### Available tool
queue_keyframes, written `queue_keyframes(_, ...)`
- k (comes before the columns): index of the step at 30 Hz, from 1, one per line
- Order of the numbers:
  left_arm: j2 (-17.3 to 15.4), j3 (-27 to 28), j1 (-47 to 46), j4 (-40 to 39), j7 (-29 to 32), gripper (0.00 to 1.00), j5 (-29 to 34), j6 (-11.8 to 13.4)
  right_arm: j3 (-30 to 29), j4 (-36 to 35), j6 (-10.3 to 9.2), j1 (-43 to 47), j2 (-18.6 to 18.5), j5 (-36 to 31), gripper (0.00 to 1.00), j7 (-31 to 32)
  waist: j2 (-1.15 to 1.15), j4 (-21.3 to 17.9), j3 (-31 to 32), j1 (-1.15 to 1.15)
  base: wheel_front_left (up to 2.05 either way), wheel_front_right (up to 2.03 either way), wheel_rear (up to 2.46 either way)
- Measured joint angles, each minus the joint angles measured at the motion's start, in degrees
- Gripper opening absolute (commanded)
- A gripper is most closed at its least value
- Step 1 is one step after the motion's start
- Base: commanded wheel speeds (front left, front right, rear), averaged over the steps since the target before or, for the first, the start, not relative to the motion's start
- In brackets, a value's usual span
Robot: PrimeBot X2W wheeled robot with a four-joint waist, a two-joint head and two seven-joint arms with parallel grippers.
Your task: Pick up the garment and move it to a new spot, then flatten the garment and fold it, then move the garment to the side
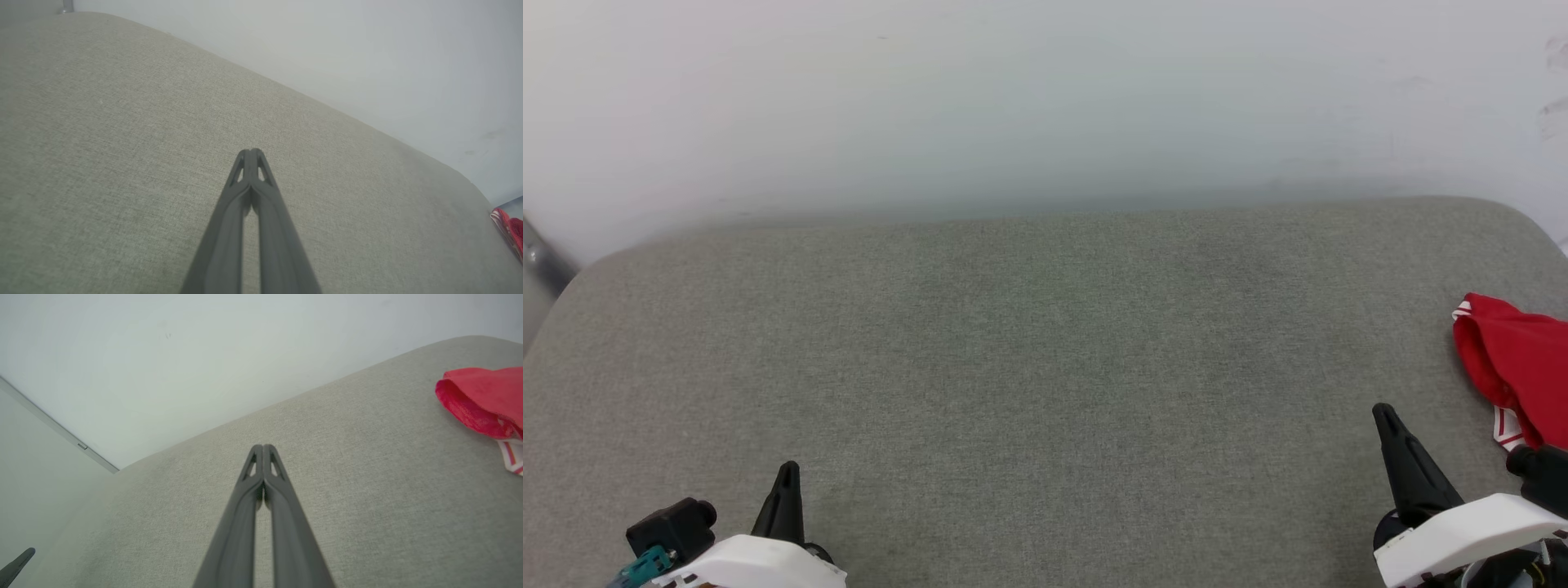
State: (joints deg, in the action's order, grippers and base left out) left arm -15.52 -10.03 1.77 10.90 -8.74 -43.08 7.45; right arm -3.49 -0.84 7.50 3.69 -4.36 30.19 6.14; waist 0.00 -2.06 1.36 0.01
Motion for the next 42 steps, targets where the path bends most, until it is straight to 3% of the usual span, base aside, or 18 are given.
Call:
queue_keyframes(22, 3.66, 5.03, -2.33, 0.93, 4.58, 0.00, -15.34, -4.48, -0.98, 4.68, 0.00, -2.81, 0.49, 19.02, 0.00, 0.03, 0.00, 0.45, -0.34, 0.00, 0.00, 0.00, 0.00)
queue_keyframes(42, 6.31, 8.45, -3.81, 1.62, 7.62, 0.00, -25.42, -7.64, -1.57, 7.64, 0.00, -4.92, 0.76, 31.78, 0.00, 0.20, 0.00, 0.82, -0.61, 0.00, 0.00, 0.00, 0.00)
